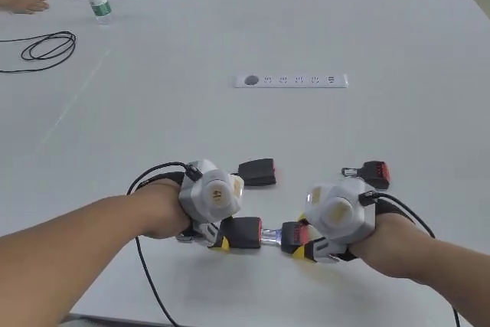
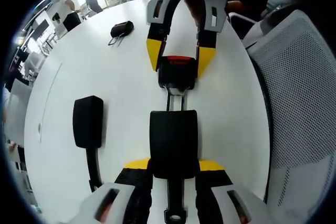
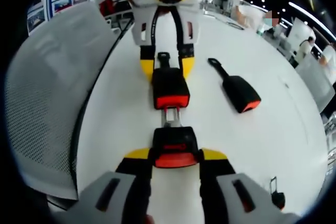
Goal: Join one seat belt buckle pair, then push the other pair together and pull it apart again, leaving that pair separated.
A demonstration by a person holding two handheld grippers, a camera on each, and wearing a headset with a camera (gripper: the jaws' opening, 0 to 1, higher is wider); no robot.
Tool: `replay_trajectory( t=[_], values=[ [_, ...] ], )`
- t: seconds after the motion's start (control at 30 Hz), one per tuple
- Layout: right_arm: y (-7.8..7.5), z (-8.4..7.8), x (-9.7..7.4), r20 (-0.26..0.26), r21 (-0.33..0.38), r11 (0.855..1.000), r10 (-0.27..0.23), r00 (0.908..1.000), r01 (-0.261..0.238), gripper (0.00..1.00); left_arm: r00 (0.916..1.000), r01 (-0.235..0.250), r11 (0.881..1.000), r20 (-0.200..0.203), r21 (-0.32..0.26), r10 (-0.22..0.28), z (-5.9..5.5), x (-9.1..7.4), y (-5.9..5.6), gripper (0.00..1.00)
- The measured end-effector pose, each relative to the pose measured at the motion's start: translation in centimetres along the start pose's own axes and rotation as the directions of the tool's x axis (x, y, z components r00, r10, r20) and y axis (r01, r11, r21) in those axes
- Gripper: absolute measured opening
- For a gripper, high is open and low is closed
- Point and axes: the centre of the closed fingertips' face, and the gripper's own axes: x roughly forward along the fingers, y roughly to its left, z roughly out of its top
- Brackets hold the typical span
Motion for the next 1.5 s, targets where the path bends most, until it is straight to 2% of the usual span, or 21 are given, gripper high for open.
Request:
replay_trajectory(
  t=[0.23, 0.4, 0.67, 0.83, 1.23, 1.33, 1.4, 1.43, 1.47, 1.5],
  values=[
    [0.0, 0.8, 0.6, 0.029, 0.010, 1.000, -0.002, 0.9996, 0.002, 0.35, 1.0000, 0.000, 1.000, -0.008, 0.014, 0.000, 0.0, 0.0, 0.0, 0.31],
    [0.1, 0.8, 0.8, 0.020, 0.011, 1.000, 0.000, 0.9998, 0.000, 0.34, 0.9998, 0.001, 1.000, -0.020, 0.029, -0.001, 0.1, 0.0, 0.0, 0.31],
    [0.0, 1.0, 1.0, 0.015, 0.024, 1.000, 0.004, 0.9999, -0.004, 0.33, 1.0000, -0.002, 1.000, 0.008, 0.018, 0.002, 0.1, 0.0, 0.0, 0.30],
    [-0.2, 1.4, 1.3, 0.014, 0.018, 1.000, 0.009, 0.9999, -0.010, 0.33, 1.0000, 0.002, 1.000, -0.002, 0.022, -0.001, 0.2, 0.1, 0.0, 0.30],
    [-0.3, 2.0, 1.7, 0.028, 0.028, 1.000, 0.005, 0.9996, -0.006, 0.33, 1.0000, 0.001, 1.000, -0.001, 0.014, -0.001, 0.2, 0.2, 0.0, 0.30],
    [-0.3, 2.3, 1.8, 0.026, 0.029, 1.000, 0.007, 0.9996, -0.008, 0.32, 1.0000, 0.006, 1.000, -0.008, 0.017, -0.006, 0.2, 0.2, 0.1, 0.30],
    [-0.3, 2.4, 2.0, 0.025, 0.024, 1.000, 0.010, 0.9996, -0.011, 0.32, 0.9996, 0.007, 1.000, -0.029, 0.021, -0.006, 0.2, 0.3, 0.1, 0.30],
    [-1.1, 2.2, 1.5, 0.007, 0.016, 1.000, -0.023, 0.9997, 0.023, 0.32, 0.9995, 0.009, 1.000, -0.032, 0.019, -0.008, 0.2, 0.3, 0.0, 0.30],
    [-0.6, 2.4, 1.5, 0.013, 0.011, 1.000, 0.005, 0.9999, -0.006, 0.32, 0.9993, 0.010, 1.000, -0.035, 0.021, -0.010, 0.2, 0.0, 0.0, 0.30],
    [-0.5, 2.4, 1.4, 0.012, 0.009, 1.000, 0.008, 0.9999, -0.008, 0.32, 0.9993, 0.012, 1.000, -0.035, 0.023, -0.011, 0.1, 0.0, 0.0, 0.30]
  ],
)
